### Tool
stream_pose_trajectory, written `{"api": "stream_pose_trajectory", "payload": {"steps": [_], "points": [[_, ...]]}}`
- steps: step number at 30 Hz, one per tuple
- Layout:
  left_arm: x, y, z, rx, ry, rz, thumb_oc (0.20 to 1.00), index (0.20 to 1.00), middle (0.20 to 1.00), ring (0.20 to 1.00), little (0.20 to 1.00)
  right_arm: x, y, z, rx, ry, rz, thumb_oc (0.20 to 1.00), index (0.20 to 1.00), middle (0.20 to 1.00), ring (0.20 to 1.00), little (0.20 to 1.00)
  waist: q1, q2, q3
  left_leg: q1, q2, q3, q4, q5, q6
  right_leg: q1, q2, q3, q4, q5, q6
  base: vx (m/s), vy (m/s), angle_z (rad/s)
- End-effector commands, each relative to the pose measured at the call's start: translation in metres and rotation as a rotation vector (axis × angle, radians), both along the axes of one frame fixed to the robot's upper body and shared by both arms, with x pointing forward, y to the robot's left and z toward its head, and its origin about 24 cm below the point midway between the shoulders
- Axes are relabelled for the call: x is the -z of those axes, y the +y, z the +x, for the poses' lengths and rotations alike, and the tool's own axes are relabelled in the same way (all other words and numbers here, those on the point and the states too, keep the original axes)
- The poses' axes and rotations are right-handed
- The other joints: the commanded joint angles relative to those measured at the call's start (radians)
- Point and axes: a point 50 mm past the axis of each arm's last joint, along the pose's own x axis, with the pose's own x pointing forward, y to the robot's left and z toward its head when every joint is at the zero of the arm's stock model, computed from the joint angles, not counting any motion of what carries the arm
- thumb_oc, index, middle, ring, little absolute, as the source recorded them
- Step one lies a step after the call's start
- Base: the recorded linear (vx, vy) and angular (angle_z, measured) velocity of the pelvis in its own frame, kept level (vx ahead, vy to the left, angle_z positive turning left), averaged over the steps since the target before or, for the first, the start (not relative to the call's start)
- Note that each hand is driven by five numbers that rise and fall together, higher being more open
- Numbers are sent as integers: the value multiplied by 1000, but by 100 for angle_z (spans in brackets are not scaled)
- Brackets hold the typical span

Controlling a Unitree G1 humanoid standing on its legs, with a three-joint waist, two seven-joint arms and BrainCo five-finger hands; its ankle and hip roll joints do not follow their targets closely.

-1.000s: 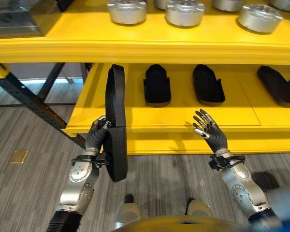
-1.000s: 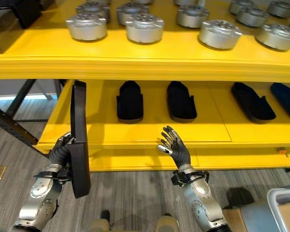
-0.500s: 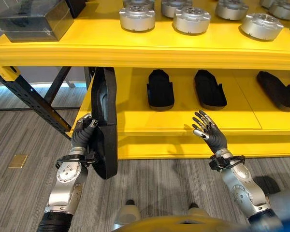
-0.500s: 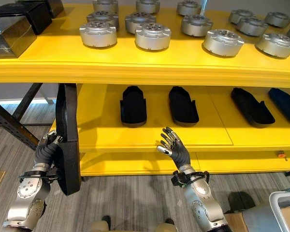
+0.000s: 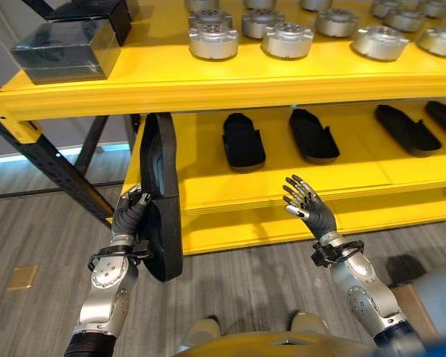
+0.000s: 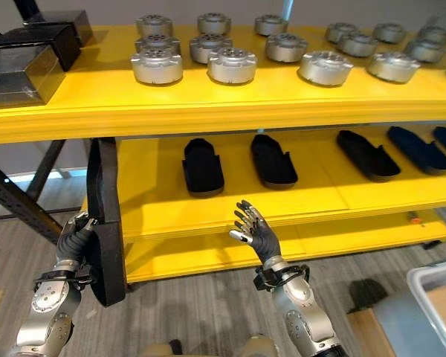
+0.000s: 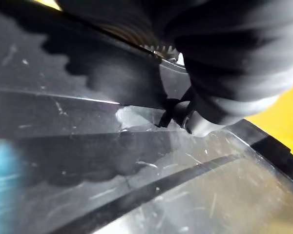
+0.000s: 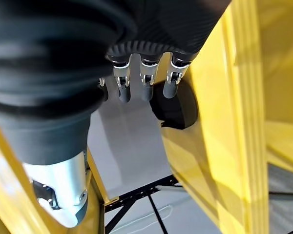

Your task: Move parts from the plastic box to the shelf.

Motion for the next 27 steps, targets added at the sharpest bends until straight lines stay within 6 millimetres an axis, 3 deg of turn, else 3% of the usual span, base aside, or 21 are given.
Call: {"api": "stream_pose_trajectory", "payload": {"steps": [1, 3, 4, 7, 9, 11, 12, 13, 14, 16, 17, 18, 19, 20, 23, 27], "points": [[-31, -9, 9, 67, -183, -18, 200, 200, 200, 200, 200, -27, -6, 8, 8, -138, 28, 1000, 1000, 1000, 1000, 1000, -3, 7, 8, 53, -50, -20, -30, -46, 52, 68, 67, 73, -149, 27, 46, 180, -160, 31], [-30, -12, 10, 75, -183, -33, 200, 200, 200, 200, 200, -29, -8, 8, 14, -143, 32, 1000, 1000, 1000, 1000, 1000, -6, 6, 1, 45, -44, -26, -20, -45, 38, 77, 94, 98, -166, 29, 37, 145, -149, 36], [-27, -15, 8, 76, -178, -53, 200, 200, 200, 200, 200, -33, -12, 8, 14, -165, 12, 1000, 1000, 1000, 1000, 1000, 4, 10, -5, 45, -27, -16, 6, -59, 24, 100, 72, 46, -183, 32, 42, 224, -192, 18], [-24, -21, 7, 110, -168, -88, 200, 200, 200, 200, 200, -30, -23, 4, 57, -152, 11, 1000, 1000, 1000, 1000, 1000, -7, 8, -4, 11, -1, -20, 97, -60, -14, 145, 89, 41, -211, 14, 16, 183, -221, 26], [-23, -23, 7, 111, -167, -99, 200, 200, 200, 200, 200, -31, -25, 3, 58, -153, 6, 1000, 1000, 1000, 1000, 1000, -9, 8, 6, -24, 4, -29, 174, -56, -27, 158, 95, 35, -219, 8, 4, 37, -120, 30], [-23, -27, 6, 119, -172, -116, 200, 200, 200, 200, 200, -35, -30, 3, 60, -170, -11, 1000, 1000, 1000, 1000, 1000, 7, 10, 48, -87, -14, -86, 299, -14, -52, 170, 99, 23, -221, -1, -16, 14, -114, 25], [-23, -27, 6, 119, -172, -116, 200, 200, 200, 200, 200, -35, -30, 3, 60, -170, -11, 1000, 1000, 1000, 1000, 1000, 5, 11, 48, -88, -14, -88, 301, -15, -52, 170, 99, 21, -221, -2, -16, 36, -68, 12], [-23, -27, 6, 113, -170, -124, 200, 200, 200, 200, 200, -34, -32, 4, 72, -168, -22, 1000, 1000, 1000, 1000, 1000, 0, 12, 51, -93, 23, -87, 237, -2, -55, 172, 93, 17, -222, -11, -13, 28, -14, 4], [-23, -27, 6, 113, -170, -124, 200, 200, 200, 200, 200, -34, -32, 4, 72, -168, -22, 1000, 1000, 1000, 1000, 1000, 0, 11, 51, -90, 22, -87, 232, 0, -56, 172, 93, 17, -222, -12, -13, 62, 4, 14], [-21, -26, 3, 104, -162, -120, 200, 200, 200, 200, 200, -33, -34, 3, 88, -163, -17, 1000, 1000, 1000, 1000, 1000, -1, 10, 49, -73, 77, -95, 126, 25, -60, 169, 81, 20, -215, -19, -6, 75, 88, 18], [-23, -20, 2, 78, -165, -104, 200, 200, 200, 200, 200, -31, -36, 3, 96, -155, -29, 1000, 1000, 1000, 1000, 1000, 1, 26, 46, -56, 153, -147, -29, 123, -69, 153, 81, 33, -187, -43, 0, 72, 115, -3], [-23, -20, 2, 77, -165, -104, 200, 200, 200, 200, 200, -31, -36, 3, 96, -155, -29, 1000, 1000, 1000, 1000, 1000, 1, 26, 46, -53, 154, -146, -36, 127, -70, 151, 81, 33, -185, -44, -1, 72, 137, -10], [-25, -18, 3, 70, -173, -99, 200, 200, 200, 200, 200, -31, -36, 5, 96, -157, -38, 1000, 1000, 1000, 1000, 1000, -3, 34, 45, -47, 184, -129, -59, 154, -81, 144, 77, 31, -166, -52, 2, 26, 146, -19], [-27, -17, 6, 69, -181, -94, 200, 200, 200, 200, 200, -31, -37, 5, 99, -159, -41, 1000, 1000, 1000, 1000, 1000, -13, 50, 40, -16, 201, -82, -72, 140, -85, 128, 65, 18, -137, -60, 8, 25, 150, -15], [-28, -16, 11, 68, -185, -91, 200, 200, 200, 200, 200, -31, -35, 5, 106, -156, -28, 1000, 1000, 1000, 1000, 1000, -20, 73, 27, 6, 195, -68, -78, 121, -88, 121, 56, 25, -111, -55, 18, 54, 188, -8], [-34, -14, 18, 81, -197, -55, 200, 200, 200, 200, 200, -27, -35, 2, 108, -136, -21, 1000, 1000, 1000, 1000, 1000, -25, 70, 24, 18, 170, -43, -30, 68, -82, 156, 21, 26, -111, -51, 35, 86, 152, 4]]}}
